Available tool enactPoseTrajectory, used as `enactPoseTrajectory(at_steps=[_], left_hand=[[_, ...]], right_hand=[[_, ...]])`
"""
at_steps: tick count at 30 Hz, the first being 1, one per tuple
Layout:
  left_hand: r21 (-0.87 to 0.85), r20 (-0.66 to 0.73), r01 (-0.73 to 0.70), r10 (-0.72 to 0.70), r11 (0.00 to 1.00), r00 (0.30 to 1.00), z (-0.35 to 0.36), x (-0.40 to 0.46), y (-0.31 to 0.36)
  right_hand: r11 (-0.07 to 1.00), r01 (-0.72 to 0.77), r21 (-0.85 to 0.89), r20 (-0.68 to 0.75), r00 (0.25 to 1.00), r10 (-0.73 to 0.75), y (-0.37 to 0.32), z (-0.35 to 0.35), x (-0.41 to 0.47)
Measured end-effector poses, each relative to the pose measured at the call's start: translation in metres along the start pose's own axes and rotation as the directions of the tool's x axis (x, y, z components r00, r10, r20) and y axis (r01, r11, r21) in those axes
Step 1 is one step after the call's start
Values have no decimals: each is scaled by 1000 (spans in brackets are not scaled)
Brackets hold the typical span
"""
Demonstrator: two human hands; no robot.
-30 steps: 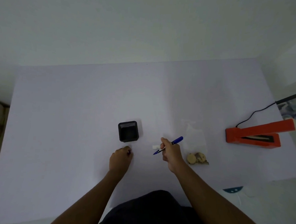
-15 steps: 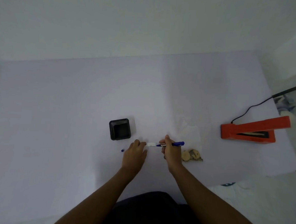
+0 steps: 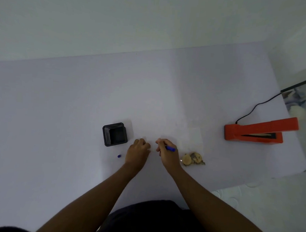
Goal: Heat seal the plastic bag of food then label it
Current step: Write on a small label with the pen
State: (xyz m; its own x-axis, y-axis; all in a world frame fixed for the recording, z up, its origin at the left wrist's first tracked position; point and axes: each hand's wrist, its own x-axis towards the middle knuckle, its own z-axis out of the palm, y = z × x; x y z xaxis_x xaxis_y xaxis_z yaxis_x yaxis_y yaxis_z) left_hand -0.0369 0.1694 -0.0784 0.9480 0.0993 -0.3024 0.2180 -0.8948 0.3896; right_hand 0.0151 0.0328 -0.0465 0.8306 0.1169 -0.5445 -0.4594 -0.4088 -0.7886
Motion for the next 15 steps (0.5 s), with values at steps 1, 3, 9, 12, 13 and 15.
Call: enactPoseTrajectory(at_steps=[1, 3, 9, 12, 13, 15], left_hand=[[-1, 4, 4, -4, 1000, 1000, 0, 0, 1], [4, 8, 11, -11, 1000, 1000, 1, 1, 3], [37, 29, -12, 11, 999, 1000, 0, 0, 10], [75, 35, -32, 29, 997, 999, -2, -2, 11], [86, 42, -42, 38, 995, 998, -1, -3, 11], [105, 73, -66, 58, 992, 996, 1, -7, 10]], right_hand=[[1000, 27, -13, 9, 1000, -27, 1, 1, 1], [994, 89, -60, 26, 996, -87, 2, 3, 3], [954, 237, -183, 61, 971, -229, 1, 13, 5], [939, 260, -226, 75, 965, -250, 4, 14, 6], [936, 257, -239, 71, 966, -247, 6, 15, 6], [931, 263, -251, 71, 965, -254, 12, 14, 3]])
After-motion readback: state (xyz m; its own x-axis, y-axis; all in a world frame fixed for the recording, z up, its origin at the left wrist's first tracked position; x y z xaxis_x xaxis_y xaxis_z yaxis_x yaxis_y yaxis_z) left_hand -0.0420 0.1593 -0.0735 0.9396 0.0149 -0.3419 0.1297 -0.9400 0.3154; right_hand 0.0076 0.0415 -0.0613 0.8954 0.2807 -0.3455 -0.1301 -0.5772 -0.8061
